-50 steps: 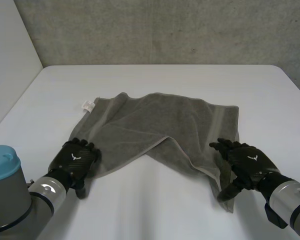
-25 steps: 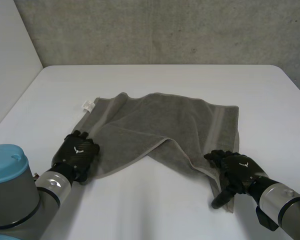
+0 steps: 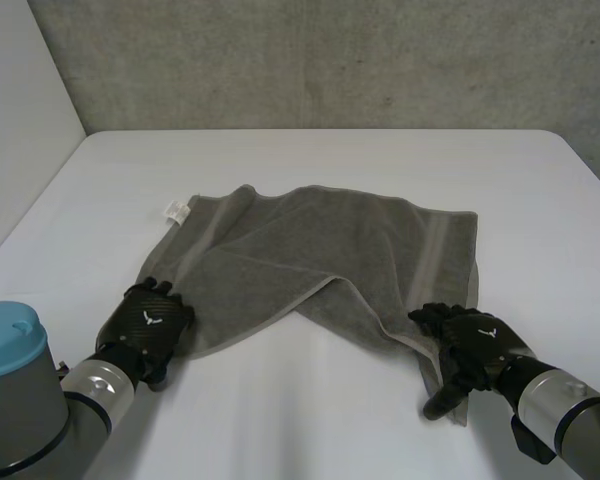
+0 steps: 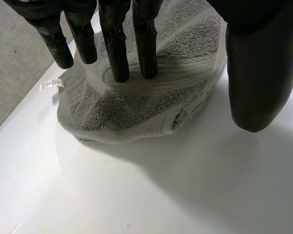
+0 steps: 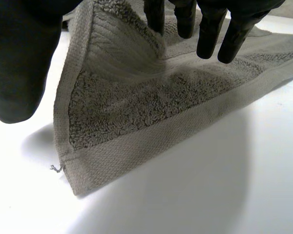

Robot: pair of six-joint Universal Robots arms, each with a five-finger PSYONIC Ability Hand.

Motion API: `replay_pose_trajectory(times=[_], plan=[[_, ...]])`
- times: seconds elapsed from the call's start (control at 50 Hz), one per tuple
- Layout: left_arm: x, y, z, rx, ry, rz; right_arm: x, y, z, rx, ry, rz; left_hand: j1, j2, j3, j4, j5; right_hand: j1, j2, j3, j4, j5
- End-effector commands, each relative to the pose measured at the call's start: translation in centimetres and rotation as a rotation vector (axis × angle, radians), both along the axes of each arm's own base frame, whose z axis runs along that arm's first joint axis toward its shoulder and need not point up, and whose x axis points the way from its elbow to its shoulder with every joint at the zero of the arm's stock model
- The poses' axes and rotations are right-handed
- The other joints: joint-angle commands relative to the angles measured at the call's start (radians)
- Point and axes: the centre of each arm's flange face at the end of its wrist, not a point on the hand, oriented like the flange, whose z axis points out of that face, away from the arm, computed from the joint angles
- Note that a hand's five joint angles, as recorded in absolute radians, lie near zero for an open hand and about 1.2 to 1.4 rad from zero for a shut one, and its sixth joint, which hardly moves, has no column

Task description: Fold the towel.

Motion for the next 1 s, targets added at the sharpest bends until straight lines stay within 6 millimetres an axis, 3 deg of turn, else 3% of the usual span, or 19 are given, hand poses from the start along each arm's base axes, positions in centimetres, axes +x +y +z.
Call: replay_pose_trajectory(times=[0.02, 0.08, 0.12, 0.14, 0.18, 0.2, 0.24, 0.3, 0.34, 0.48, 0.5, 0.52, 0.54, 0.56, 0.58, 0.82, 1.0], plan=[[0.3, -0.9, -0.6, -0.004, 0.001, 0.02, 0.0, 0.0, -0.5, 0.009, 0.003, 0.002, 0.025, 0.02, -0.038, -0.047, 0.05, 0.018, 0.019, 0.016, 0.028, -0.041], [0.2, -1.3, -0.5, -0.025, 0.008, 0.023, 0.0, 0.0, -0.6, 0.005, 0.002, 0.003, 0.244, 0.24, -0.038, -0.047, 0.269, 0.071, 0.071, 0.016, 0.028, 0.011], [0.1, -1.7, -0.4, -0.043, 0.014, 0.024, 0.0, -0.2, -0.6, -0.001, 0.0, 0.0, 0.722, 0.717, -0.038, -0.047, 0.746, 0.331, 0.331, 0.016, 0.028, 0.271], [0.1, -1.7, -0.4, -0.043, 0.014, 0.024, 0.0, -0.2, -0.6, -0.001, 0.0, 0.0, 0.724, 0.72, -0.038, -0.047, 0.749, 0.332, 0.333, 0.016, 0.028, 0.273], [0.0, -2.3, 0.0, -0.062, 0.02, 0.027, -0.1, -0.2, -0.6, -0.002, -0.002, -0.002, 0.823, 0.819, -0.038, -0.047, 0.848, 0.645, 0.645, 0.016, 0.028, 0.586], [0.0, -2.3, 0.0, -0.062, 0.02, 0.027, -0.1, -0.2, -0.6, -0.002, -0.002, -0.002, 0.824, 0.819, -0.038, -0.047, 0.849, 0.646, 0.647, 0.016, 0.028, 0.587], [0.1, -2.9, 0.5, -0.07, 0.024, 0.034, -0.3, -0.5, -0.5, -0.004, -0.002, -0.011, 0.897, 0.892, -0.038, -0.047, 0.921, 1.0, 1.001, 0.016, 0.028, 0.941], [0.2, -3.1, 1.2, -0.067, 0.027, 0.035, -0.4, -0.6, -0.4, -0.004, -0.002, -0.01, 0.897, 0.892, -0.038, -0.047, 0.922, 1.204, 1.204, 0.016, 0.028, 1.144], [0.2, -3.1, 1.8, -0.07, 0.032, 0.033, -0.3, -0.6, -0.2, -0.01, -0.003, -0.005, 0.897, 0.892, -0.038, -0.047, 0.922, 1.221, 1.221, 0.016, 0.028, 1.161], [0.6, -3.0, 3.3, -0.078, 0.041, 0.043, -0.4, -0.4, 0.4, -0.01, 0.018, 0.015, 0.897, 0.892, -0.038, -0.047, 0.922, 1.134, 1.134, 0.016, 0.028, 1.075], [0.7, -2.9, 3.4, -0.076, 0.042, 0.046, -0.3, -0.1, 0.5, 0.008, 0.027, 0.025, 0.897, 0.892, -0.038, -0.047, 0.922, 0.898, 0.899, 0.016, 0.028, 0.839], [0.8, -2.8, 3.5, -0.072, 0.044, 0.051, -0.5, 0.0, 0.6, 0.023, 0.035, 0.024, 0.897, 0.892, -0.038, -0.047, 0.922, 0.466, 0.466, 0.016, 0.028, 0.407], [0.8, -2.8, 3.5, -0.072, 0.044, 0.051, -0.5, 0.0, 0.6, 0.023, 0.035, 0.024, 0.897, 0.892, -0.038, -0.047, 0.922, 0.462, 0.462, 0.016, 0.028, 0.402], [1.0, -2.8, 3.8, -0.076, 0.046, 0.059, -0.8, -0.1, 0.6, 0.033, 0.04, 0.016, 0.897, 0.892, -0.038, -0.047, 0.922, 0.034, 0.035, 0.016, 0.028, -0.025], [1.3, -2.8, 4.1, -0.082, 0.048, 0.068, -1.1, -0.2, 0.7, 0.034, 0.045, 0.01, 0.897, 0.892, -0.038, -0.047, 0.922, -0.063, -0.063, 0.016, 0.028, -0.06], [2.6, -2.9, 6.1, -0.123, 0.104, 0.078, -2.5, -0.4, 1.4, -0.001, 0.082, -0.03, 0.897, 0.892, -0.038, -0.047, 0.922, -0.014, -0.014, 0.016, 0.028, -0.06], [3.1, -2.9, 7.1, -0.105, 0.186, 0.097, -2.5, 0.4, 1.3, 0.003, 0.081, -0.025, 0.897, 0.892, -0.038, -0.047, 0.922, 0.365, 0.365, 0.016, 0.028, 0.305]])
